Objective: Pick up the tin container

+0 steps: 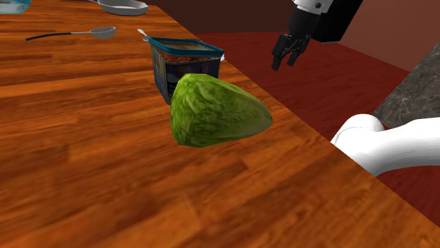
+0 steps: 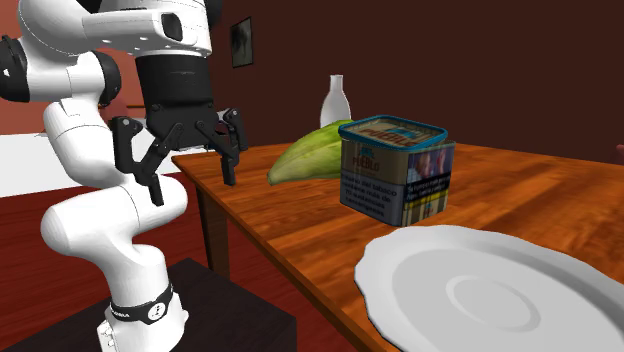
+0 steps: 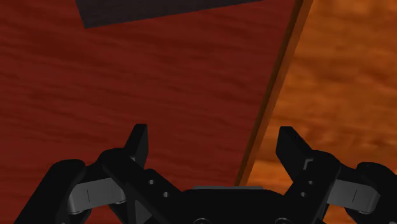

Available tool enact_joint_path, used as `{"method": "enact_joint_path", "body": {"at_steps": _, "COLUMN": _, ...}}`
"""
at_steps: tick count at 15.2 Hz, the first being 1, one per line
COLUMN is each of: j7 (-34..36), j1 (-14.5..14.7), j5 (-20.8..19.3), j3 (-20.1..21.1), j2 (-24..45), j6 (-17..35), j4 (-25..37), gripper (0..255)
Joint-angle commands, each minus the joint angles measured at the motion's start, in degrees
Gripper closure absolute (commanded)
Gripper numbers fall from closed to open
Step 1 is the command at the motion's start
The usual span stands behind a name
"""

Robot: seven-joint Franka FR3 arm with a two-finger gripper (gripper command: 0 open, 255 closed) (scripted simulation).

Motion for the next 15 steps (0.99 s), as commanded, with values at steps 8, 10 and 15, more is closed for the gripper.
{"method": "enact_joint_path", "body": {"at_steps": 8, "j7": 11.2, "j1": 1.5, "j5": 5.4, "j3": 8.1, "j2": 7.9, "j6": -4.0, "j4": 10.7, "gripper": 0}}
{"method": "enact_joint_path", "body": {"at_steps": 10, "j7": 14.4, "j1": 1.7, "j5": 6.5, "j3": 10.3, "j2": 10.7, "j6": -5.1, "j4": 14.4, "gripper": 0}}
{"method": "enact_joint_path", "body": {"at_steps": 15, "j7": 22.6, "j1": 2.0, "j5": 8.4, "j3": 15.5, "j2": 18.6, "j6": -8.1, "j4": 25.0, "gripper": 0}}
